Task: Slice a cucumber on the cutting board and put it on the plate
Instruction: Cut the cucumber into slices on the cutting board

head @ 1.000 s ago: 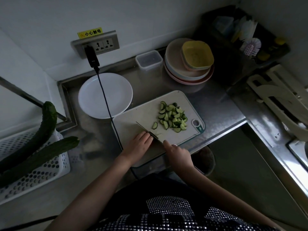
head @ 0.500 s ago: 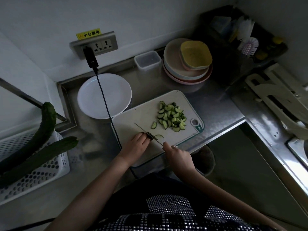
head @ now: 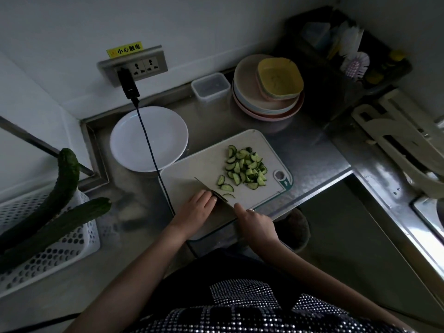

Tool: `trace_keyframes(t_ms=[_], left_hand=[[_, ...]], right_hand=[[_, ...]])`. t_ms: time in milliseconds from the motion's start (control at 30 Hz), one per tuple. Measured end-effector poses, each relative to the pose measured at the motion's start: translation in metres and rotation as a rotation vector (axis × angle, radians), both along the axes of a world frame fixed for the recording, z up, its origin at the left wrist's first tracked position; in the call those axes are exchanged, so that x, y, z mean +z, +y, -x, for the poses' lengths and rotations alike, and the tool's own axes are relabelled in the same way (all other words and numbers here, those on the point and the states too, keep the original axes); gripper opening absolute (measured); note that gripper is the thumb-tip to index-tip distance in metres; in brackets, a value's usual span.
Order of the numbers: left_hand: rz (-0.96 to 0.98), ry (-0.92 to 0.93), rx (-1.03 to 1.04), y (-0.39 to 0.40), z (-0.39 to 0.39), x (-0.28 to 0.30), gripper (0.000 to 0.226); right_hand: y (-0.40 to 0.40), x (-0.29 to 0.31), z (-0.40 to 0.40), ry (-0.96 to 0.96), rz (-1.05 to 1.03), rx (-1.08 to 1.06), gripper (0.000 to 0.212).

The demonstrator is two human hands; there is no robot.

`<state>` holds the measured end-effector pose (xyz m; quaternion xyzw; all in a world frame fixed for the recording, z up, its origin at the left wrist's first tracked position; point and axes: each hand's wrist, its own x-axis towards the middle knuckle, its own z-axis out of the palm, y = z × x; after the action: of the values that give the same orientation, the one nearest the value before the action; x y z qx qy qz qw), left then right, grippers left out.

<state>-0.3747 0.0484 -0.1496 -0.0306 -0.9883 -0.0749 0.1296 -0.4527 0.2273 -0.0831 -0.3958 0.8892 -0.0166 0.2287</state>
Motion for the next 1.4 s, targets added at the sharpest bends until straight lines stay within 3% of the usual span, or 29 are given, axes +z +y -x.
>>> trace_keyframes(t_ms=[200, 333, 567, 967, 1400], left_hand=[[-0.022, 0.011, -0.025, -0.002, -0.001, 0.001, 0.033], [-0.028, 0.003, -0.031, -0.002, -0.002, 0.0, 0.032], [-0.014, 0.076, -0.032, 0.001, -0.001, 0.013, 0.03], [-0.044, 0.021, -0.012, 0.001, -0.001, 0.011, 0.032], [-0.034, 0.036, -0.008, 0.001, -0.002, 0.01, 0.03]], right_hand=[[0.003, 0.002, 0.001, -0.03, 0.133, -0.117, 0.013], [0.004, 0.004, -0.001, -0.019, 0.226, -0.204, 0.017], [0.002, 0.003, -0.006, -0.021, 0.183, -0.107, 0.018], [0.003, -0.003, -0.005, 0.015, 0.112, 0.0, 0.02], [0.002, -0.007, -0.006, 0.001, 0.081, -0.007, 0.016]])
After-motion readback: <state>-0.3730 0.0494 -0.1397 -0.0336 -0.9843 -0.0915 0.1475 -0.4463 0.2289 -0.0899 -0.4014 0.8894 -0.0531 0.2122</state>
